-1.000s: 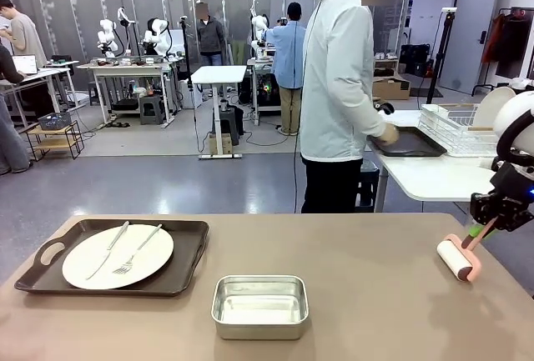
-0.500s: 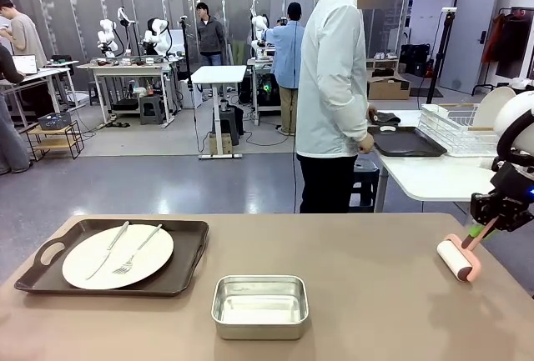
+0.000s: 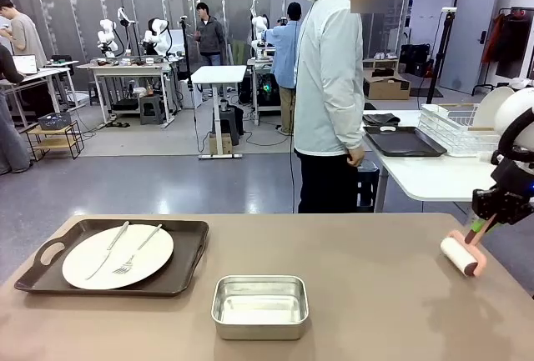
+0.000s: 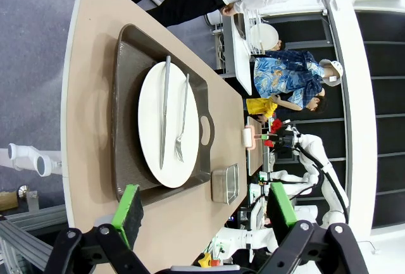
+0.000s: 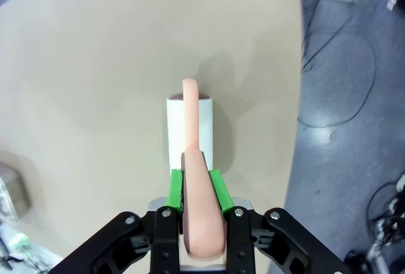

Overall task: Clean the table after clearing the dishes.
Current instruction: Place the Lint Roller back on top of the Airtight Container.

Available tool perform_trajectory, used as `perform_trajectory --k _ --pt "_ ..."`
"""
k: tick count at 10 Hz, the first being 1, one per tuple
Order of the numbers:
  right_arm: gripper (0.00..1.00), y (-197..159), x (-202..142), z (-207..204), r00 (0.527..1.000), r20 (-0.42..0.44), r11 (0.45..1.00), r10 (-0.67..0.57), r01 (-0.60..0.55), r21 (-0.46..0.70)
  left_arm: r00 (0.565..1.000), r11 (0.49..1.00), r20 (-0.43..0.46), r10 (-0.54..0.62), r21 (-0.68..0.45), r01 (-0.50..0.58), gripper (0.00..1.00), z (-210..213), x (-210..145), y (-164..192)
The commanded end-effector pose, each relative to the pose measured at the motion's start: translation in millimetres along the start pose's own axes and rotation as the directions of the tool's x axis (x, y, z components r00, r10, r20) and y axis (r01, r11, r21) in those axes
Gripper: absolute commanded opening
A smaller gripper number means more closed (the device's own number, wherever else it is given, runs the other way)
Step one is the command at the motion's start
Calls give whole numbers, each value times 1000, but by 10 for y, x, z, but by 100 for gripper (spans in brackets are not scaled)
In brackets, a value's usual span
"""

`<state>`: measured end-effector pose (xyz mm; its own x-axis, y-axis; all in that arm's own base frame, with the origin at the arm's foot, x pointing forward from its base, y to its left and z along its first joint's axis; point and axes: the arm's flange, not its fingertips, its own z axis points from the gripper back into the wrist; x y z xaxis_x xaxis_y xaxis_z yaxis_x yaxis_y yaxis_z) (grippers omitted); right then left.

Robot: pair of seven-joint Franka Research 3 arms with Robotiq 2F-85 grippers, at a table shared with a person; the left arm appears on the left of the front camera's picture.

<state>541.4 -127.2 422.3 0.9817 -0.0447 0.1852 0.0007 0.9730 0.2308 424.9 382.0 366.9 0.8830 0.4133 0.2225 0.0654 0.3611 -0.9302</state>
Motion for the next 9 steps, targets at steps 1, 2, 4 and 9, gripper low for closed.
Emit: perform_trajectory --k 1,2,4,9 --pt "22 174 -129 453 983 127 989 133 -124 -80 1000 1000 0 -7 5 7 100 28 -18 -21" --pt "22 291 -152 684 969 157 979 189 -173 -108 1000 1000 0 -7 5 7 100 28 -18 -21" --pt "22 545 -190 1031 938 191 949 288 -254 -184 1000 1000 0 -7 5 7 100 28 -18 -21" --pt "22 1502 -247 1628 712 255 755 654 -600 -263 1000 1000 0 -7 5 7 100 28 -18 -21"
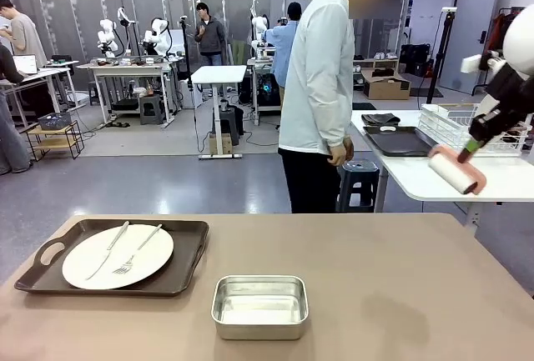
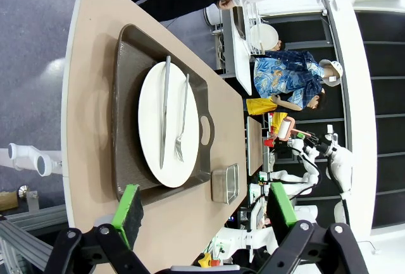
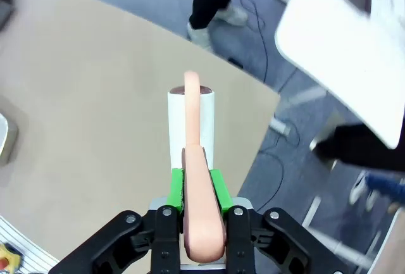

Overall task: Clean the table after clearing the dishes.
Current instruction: Place the Lint Roller back on top of the Airtight Container.

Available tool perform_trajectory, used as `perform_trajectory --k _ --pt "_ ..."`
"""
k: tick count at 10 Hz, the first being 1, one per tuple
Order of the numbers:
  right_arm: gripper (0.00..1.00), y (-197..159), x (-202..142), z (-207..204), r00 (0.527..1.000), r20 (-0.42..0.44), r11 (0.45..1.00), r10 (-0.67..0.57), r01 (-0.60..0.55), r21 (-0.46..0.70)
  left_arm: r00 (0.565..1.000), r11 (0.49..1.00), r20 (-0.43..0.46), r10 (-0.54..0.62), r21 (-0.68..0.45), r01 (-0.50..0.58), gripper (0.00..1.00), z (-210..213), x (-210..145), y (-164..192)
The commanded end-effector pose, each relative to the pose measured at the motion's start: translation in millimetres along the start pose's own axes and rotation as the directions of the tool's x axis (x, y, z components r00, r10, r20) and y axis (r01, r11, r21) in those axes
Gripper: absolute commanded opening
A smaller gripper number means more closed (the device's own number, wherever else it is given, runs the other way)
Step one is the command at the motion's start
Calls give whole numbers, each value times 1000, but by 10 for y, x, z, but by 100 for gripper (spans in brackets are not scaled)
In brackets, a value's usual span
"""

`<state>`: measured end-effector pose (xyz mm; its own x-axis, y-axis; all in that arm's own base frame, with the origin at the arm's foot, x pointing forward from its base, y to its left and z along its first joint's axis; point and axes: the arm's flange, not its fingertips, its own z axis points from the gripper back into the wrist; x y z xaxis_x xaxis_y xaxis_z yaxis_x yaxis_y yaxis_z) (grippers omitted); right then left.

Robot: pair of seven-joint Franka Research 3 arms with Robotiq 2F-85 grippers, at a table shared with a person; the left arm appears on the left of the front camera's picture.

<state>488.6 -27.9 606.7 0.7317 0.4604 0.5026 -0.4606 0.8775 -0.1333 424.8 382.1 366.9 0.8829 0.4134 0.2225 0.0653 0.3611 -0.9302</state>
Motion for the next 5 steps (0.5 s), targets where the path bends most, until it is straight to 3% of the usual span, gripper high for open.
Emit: perform_trajectory --k 1,3,5 --pt "22 396 231 5 955 81 958 287 -286 -15 1000 1000 0 -7 5 7 100 27 -18 -21" --pt "22 1010 491 -75 861 116 860 496 -505 68 1000 1000 0 -7 5 7 100 27 -18 -21" --pt "22 1600 629 -125 736 139 726 662 -677 121 1000 1000 0 -7 5 7 100 27 -18 -21"
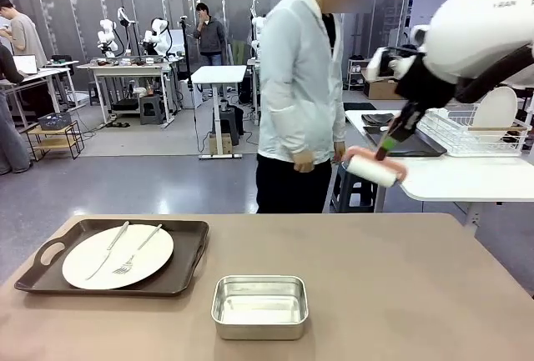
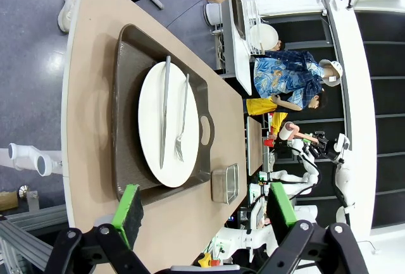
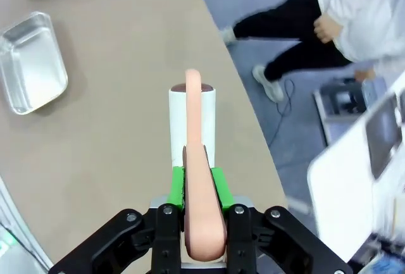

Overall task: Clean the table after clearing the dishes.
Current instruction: Place the Lint Roller back on top of the Airtight Container.

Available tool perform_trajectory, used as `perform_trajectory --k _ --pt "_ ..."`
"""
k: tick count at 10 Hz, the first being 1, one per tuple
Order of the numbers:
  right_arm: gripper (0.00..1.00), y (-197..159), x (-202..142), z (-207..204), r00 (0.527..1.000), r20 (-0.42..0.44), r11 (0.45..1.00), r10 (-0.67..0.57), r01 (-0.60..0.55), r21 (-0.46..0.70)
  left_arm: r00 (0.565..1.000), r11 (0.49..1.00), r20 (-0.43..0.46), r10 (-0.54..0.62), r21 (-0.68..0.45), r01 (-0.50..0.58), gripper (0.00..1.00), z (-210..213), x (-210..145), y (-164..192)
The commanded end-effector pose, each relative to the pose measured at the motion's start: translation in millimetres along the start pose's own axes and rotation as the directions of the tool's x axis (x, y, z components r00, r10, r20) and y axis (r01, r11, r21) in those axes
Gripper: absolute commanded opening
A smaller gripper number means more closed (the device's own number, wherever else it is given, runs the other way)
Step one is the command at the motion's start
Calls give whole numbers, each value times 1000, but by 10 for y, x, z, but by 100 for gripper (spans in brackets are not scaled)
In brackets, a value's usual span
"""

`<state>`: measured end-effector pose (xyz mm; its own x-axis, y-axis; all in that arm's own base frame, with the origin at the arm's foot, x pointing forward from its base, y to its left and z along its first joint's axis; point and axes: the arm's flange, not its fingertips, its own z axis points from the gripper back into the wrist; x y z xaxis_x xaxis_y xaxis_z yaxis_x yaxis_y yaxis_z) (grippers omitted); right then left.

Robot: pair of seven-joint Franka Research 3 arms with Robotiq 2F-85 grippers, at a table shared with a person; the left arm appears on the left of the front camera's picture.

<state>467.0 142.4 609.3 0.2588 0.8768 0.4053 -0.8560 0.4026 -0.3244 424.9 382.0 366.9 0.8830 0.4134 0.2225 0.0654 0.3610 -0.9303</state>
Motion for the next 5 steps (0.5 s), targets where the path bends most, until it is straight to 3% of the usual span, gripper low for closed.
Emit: perform_trajectory --k 1,3,5 --pt "22 258 238 -100 981 44 978 187 -190 80 1000 1000 0 -7 5 7 100 28 -18 -21" --pt "22 736 441 -201 945 30 935 325 -326 143 1000 1000 0 -7 5 7 100 28 -18 -21" --pt "22 1057 487 -227 944 27 919 328 -326 223 1000 1000 0 -7 5 7 100 28 -18 -21"
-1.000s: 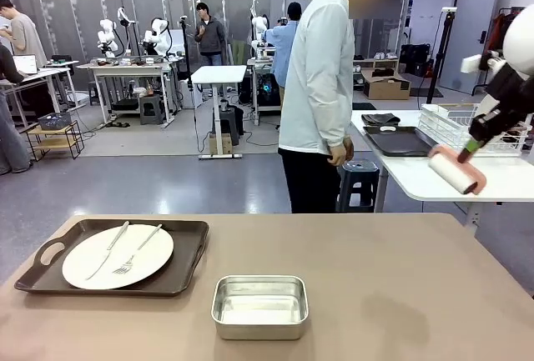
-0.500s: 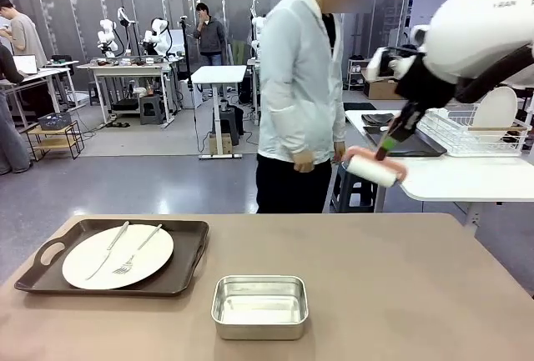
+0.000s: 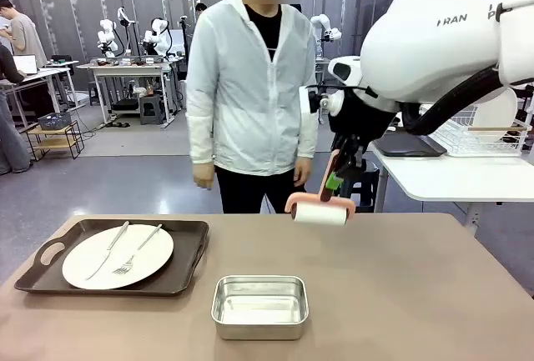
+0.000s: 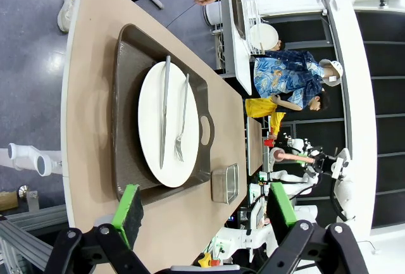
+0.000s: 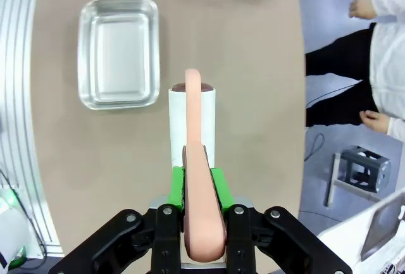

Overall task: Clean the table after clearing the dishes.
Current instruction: Place the Lint Roller back on top of the Airtight Container.

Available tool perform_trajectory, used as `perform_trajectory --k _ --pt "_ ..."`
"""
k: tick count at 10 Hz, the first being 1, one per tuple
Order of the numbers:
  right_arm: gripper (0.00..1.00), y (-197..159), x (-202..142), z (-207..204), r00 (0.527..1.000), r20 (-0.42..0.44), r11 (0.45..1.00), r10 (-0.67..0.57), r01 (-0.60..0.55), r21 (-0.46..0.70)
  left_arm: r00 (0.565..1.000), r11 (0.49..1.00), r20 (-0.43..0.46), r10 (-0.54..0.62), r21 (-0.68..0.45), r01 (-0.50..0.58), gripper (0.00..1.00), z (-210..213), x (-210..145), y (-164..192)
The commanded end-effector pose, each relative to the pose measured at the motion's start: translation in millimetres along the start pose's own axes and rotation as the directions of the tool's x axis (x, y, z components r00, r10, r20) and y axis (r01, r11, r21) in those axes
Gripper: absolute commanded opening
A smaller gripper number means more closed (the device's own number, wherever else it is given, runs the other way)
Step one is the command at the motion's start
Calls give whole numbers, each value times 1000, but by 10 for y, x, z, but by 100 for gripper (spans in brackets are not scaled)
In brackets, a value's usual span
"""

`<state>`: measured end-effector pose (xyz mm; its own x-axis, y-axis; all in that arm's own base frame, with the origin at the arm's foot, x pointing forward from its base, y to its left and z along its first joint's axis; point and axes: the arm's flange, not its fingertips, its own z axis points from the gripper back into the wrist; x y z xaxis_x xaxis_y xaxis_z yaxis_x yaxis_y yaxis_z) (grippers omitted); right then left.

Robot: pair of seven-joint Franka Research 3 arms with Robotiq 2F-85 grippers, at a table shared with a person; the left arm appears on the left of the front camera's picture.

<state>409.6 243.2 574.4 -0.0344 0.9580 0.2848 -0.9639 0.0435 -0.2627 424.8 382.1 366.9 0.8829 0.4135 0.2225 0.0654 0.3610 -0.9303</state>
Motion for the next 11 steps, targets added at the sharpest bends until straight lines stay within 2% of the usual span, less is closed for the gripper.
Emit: perform_trajectory --k 1,2,8,9,11 --pt "22 125 -37 57 998 20 999 -53 53 0 1000 1000 0 -7 5 7 100 27 -18 -22" --pt "22 0 0 0 1000 0 1000 0 0 0 1000 1000 0 -7 5 7 100 27 -18 -22" --pt "22 23 -15 -8 1000 0 1000 -11 11 8 1000 1000 0 -7 5 7 100 27 -18 -22" --pt "22 144 183 -60 1000 -1 1000 9 -9 -3 1000 1000 0 -7 5 7 100 27 -18 -22" --pt "22 361 359 -190 995 -76 996 -61 66 66 1000 1000 0 -7 5 7 100 27 -18 -22"
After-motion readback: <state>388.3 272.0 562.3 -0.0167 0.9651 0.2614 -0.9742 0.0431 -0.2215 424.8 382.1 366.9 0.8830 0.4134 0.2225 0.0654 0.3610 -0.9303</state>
